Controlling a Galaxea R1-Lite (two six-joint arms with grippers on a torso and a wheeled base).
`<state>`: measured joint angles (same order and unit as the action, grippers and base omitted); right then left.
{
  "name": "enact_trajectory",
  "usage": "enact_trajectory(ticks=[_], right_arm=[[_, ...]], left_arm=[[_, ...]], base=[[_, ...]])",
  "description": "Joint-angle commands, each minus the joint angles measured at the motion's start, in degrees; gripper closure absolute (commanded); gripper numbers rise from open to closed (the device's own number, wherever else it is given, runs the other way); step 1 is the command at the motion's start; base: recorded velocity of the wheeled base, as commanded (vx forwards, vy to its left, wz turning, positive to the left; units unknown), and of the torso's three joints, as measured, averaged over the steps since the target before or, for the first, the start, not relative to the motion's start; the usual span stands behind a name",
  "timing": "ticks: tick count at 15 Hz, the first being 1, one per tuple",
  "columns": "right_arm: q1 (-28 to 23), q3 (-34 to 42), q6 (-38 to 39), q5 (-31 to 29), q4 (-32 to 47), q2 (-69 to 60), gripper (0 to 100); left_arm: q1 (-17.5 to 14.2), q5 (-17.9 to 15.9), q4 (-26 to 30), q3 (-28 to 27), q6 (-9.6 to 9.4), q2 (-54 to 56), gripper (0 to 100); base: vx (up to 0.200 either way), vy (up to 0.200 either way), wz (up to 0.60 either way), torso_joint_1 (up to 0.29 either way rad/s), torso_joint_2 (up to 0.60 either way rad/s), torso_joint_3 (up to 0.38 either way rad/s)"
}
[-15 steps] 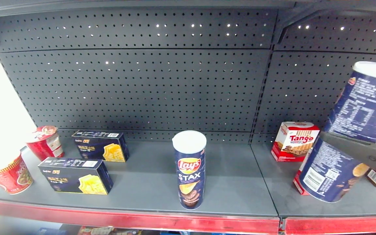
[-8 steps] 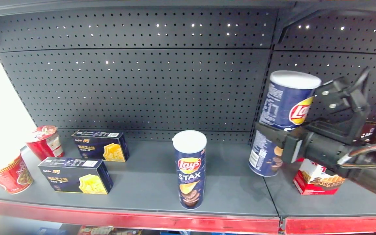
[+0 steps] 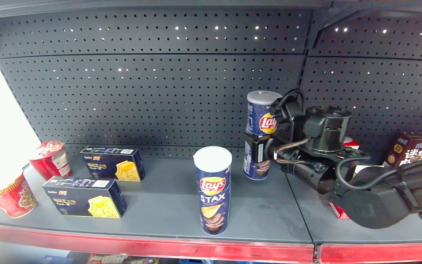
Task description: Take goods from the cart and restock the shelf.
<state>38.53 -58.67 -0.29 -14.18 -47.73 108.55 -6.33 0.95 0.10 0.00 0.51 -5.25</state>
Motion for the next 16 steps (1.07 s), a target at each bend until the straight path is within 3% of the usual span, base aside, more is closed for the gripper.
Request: enact_trajectory(ticks=[1,4,8,16], right_arm=[[0.0,-7.1,1.7,-1.6,3.0,6.4,100],[0.2,-14.5,4.4,-4.0,7.7,10.3,100],[0.2,-21.7,5.0,-5.8,7.9,16.5,100],[-0.2,-28.3,4.9,-5.8,7.5,24.1,100]], left_arm=[[0.0,0.0,0.0,0.0,0.02,-0.1,0],[0.0,0.0,0.0,0.0,0.02,-0.1,0],[0.0,0.0,0.0,0.0,0.02,-0.1,0],[0.0,0.0,0.0,0.0,0.02,-0.1,0]], base=[[0.000,0.000,0.00,0.000,0.00,0.000],[0.000,0.000,0.00,0.000,0.00,0.000],[0.000,0.000,0.00,0.000,0.00,0.000],[0.000,0.000,0.00,0.000,0.00,0.000]])
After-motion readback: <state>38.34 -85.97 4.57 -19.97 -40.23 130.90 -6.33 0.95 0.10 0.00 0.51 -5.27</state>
